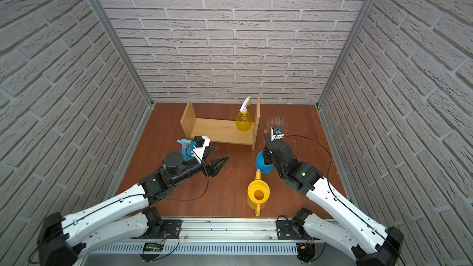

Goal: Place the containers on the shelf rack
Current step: 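Pick up a container from the center of the board.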

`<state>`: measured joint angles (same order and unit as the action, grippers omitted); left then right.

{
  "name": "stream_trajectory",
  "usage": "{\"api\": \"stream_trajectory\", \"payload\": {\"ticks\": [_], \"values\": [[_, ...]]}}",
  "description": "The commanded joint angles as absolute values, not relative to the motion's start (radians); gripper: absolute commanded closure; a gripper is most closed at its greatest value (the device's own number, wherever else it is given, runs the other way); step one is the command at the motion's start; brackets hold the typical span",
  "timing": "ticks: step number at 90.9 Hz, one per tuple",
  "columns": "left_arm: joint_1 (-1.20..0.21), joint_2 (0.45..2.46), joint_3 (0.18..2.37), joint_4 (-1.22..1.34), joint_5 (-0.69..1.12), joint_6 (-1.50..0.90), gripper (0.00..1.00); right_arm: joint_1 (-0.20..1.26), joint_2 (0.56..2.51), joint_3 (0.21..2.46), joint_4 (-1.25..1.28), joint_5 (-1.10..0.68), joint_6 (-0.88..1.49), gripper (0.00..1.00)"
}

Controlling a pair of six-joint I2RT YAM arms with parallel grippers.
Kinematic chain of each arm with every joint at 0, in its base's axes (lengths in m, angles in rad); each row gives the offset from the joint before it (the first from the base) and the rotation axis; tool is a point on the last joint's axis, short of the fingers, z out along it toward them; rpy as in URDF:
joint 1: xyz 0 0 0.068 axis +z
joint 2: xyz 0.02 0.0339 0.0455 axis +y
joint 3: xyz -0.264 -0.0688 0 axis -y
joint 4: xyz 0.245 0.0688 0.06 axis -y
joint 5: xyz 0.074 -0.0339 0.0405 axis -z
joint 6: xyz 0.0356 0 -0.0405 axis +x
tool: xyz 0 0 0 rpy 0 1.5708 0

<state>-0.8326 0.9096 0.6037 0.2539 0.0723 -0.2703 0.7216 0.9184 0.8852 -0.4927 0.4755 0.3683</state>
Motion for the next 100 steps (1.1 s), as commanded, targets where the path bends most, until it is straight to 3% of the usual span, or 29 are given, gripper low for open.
{"api": "stream_trajectory", "payload": {"ticks": [1, 28, 50, 69, 100], "values": [[-0.836, 0.894, 0.595, 0.275, 0.068, -0.259, 0.16, 0.716, 0.926, 0.890, -0.450, 0.449, 0.381, 0.56], [-0.838, 0.891, 0.592, 0.273, 0.064, -0.253, 0.16, 0.695, 0.942, 0.894, -0.451, 0.371, 0.369, 0.56], [-0.839, 0.887, 0.591, 0.272, 0.063, -0.246, 0.16, 0.693, 0.895, 0.885, -0.454, 0.385, 0.338, 0.83], [-0.838, 0.873, 0.587, 0.262, 0.054, -0.228, 0.16, 0.695, 0.826, 0.874, -0.450, 0.385, 0.297, 0.96], [-0.841, 0.867, 0.573, 0.280, 0.065, -0.175, 0.16, 0.692, 0.813, 0.819, -0.341, 0.058, 0.129, 0.97]]}}
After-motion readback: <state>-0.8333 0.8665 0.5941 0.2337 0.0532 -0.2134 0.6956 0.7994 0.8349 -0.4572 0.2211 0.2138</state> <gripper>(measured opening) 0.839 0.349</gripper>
